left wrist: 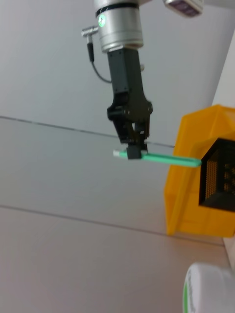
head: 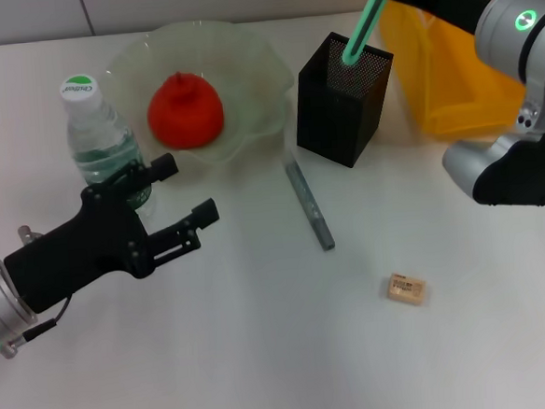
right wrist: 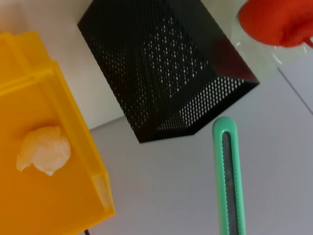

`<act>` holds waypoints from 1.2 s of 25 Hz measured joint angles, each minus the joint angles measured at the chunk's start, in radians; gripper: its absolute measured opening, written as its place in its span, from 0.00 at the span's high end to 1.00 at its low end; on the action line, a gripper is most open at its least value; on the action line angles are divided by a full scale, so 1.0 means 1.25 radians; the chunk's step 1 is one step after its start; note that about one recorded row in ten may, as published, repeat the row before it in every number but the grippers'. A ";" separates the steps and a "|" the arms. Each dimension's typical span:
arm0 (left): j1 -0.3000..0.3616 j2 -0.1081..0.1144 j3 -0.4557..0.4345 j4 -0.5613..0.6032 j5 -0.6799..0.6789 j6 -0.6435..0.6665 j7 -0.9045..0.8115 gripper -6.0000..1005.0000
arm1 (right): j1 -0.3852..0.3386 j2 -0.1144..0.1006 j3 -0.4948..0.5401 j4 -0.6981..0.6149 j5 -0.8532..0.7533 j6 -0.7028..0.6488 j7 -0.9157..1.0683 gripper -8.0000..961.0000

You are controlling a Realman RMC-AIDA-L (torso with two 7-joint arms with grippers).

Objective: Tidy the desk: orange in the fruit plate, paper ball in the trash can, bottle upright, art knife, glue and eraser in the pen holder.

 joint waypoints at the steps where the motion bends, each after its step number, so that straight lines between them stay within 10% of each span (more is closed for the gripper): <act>1: -0.001 0.000 0.004 0.000 0.000 0.000 0.000 0.17 | 0.001 0.000 -0.002 -0.002 -0.004 0.000 0.000 0.71; 30: 0.001 0.000 0.003 0.001 -0.008 0.027 -0.006 0.17 | -0.026 -0.002 -0.044 -0.006 -0.085 0.027 0.008 0.57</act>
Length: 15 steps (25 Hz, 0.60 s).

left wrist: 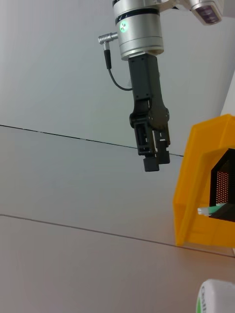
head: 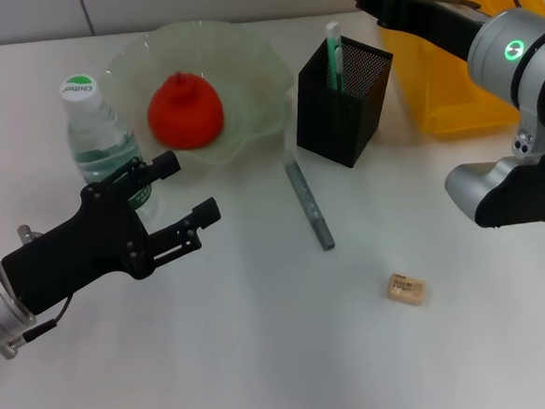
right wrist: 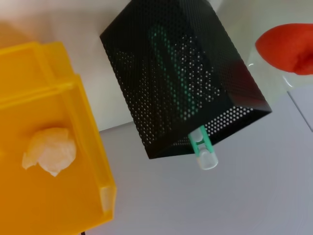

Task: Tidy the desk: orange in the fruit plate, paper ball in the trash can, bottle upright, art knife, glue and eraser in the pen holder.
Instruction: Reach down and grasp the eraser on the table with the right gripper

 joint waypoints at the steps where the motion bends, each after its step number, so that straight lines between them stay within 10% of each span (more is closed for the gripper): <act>1: 0.000 0.000 0.001 -0.001 0.000 0.000 0.001 0.17 | -0.002 0.000 -0.001 0.003 0.001 0.001 0.000 0.52; 15: 0.003 0.000 0.042 -0.002 0.007 0.017 0.006 0.17 | -0.063 0.005 -0.005 -0.015 0.023 0.291 0.398 0.38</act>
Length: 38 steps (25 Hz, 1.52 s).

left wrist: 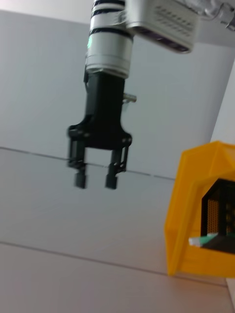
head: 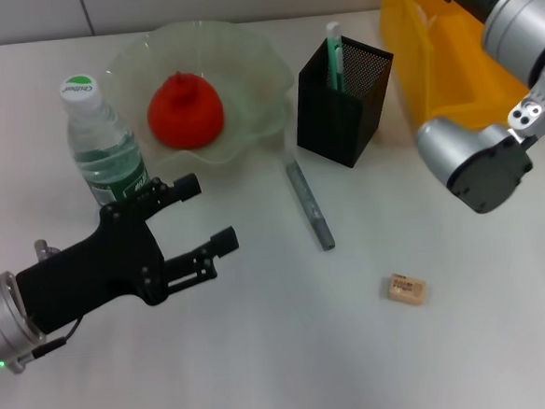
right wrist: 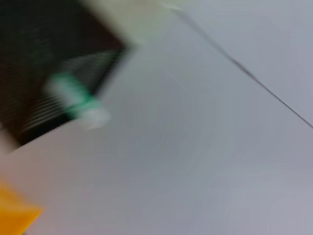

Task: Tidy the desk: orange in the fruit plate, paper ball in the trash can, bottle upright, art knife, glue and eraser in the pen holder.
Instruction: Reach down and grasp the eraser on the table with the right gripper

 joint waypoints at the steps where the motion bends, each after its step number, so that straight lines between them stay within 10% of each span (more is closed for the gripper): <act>1: 0.004 0.001 0.016 0.002 0.000 0.006 0.000 0.17 | -0.005 0.000 -0.001 -0.004 0.014 0.024 0.054 0.38; 12: 0.054 0.004 0.023 0.057 0.006 0.074 0.002 0.17 | -0.039 -0.004 -0.079 -0.094 0.362 0.293 0.560 0.38; 23: 0.058 0.003 0.024 0.064 0.022 0.051 0.013 0.17 | -0.005 -0.050 -0.109 -0.117 0.371 0.150 1.372 0.38; 29: 0.045 0.001 0.021 0.060 0.020 0.046 0.010 0.17 | -0.032 -0.124 -0.232 -0.061 0.435 0.140 1.408 0.38; 38: 0.030 0.001 0.017 0.055 0.019 0.030 0.006 0.17 | -0.090 -0.140 -0.253 0.014 0.445 0.110 1.408 0.38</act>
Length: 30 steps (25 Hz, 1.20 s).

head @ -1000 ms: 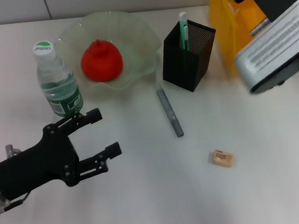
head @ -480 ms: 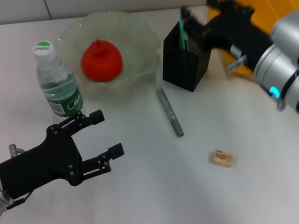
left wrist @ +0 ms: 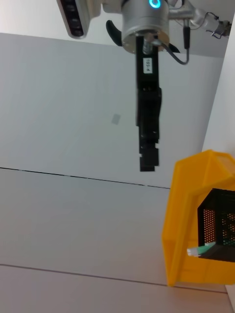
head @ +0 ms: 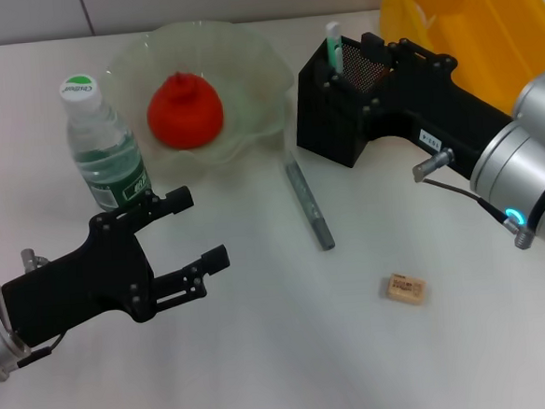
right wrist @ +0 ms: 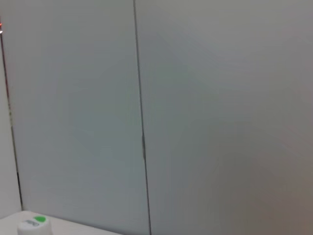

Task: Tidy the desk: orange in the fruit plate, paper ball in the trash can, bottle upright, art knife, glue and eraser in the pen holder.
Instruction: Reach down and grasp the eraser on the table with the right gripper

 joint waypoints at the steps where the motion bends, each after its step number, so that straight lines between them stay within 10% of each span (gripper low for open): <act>1: -0.001 0.000 0.000 0.000 0.000 0.000 0.001 0.17 | -0.013 0.000 0.012 0.035 0.017 -0.044 0.000 0.38; 15: -0.001 0.000 0.000 0.002 0.001 -0.007 0.007 0.17 | 0.039 0.003 0.272 0.237 0.326 -0.521 -0.057 0.38; 23: 0.001 0.001 0.005 0.002 0.001 0.001 0.002 0.17 | 0.164 0.129 0.752 0.114 0.708 -1.143 -0.330 0.38; 30: -0.004 0.000 0.008 0.000 0.022 0.001 -0.005 0.17 | 0.370 0.076 1.022 -0.235 0.635 -1.599 -0.469 0.38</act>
